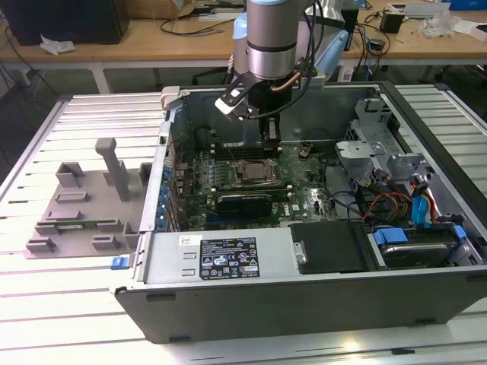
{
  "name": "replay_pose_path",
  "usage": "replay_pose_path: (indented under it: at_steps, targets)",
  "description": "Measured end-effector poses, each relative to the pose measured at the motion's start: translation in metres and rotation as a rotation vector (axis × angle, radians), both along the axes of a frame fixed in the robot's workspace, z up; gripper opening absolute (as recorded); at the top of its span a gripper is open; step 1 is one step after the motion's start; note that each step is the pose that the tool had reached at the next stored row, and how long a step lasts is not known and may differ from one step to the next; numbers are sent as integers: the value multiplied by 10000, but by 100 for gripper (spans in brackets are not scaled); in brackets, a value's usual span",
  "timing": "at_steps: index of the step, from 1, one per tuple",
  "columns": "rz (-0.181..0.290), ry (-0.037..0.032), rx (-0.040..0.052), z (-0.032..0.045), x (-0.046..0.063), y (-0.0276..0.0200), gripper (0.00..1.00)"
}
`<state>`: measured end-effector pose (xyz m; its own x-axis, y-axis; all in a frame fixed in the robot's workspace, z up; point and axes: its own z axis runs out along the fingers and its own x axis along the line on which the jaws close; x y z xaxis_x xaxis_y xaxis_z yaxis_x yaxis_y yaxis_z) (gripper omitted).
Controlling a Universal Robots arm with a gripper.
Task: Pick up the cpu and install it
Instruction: 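Close the cpu cover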
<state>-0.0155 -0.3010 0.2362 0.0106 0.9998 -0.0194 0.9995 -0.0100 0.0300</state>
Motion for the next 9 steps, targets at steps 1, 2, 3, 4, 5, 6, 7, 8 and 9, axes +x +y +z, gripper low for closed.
replay_pose_path:
  at_steps: [1, 2, 3, 4, 5, 6, 7, 8, 9]
  targets:
    - [1, 0, -1, -1, -17, 0, 11]
    - [0, -1, -2, -6, -44, -2, 11]
    - [-1, -2, -1, -11, -61, -7, 11]
    - [-1, -1, -1, -16, -78, -15, 11]
    - [0, -1, -2, -25, -100, -28, 11]
    - [0, -2, -1, -30, -114, -38, 11]
    - [0, -1, -2, -35, -126, -49, 11]
    - [1, -3, -9, -41, -133, -59, 11]
    - [1, -2, -9, -41, -133, -59, 11]
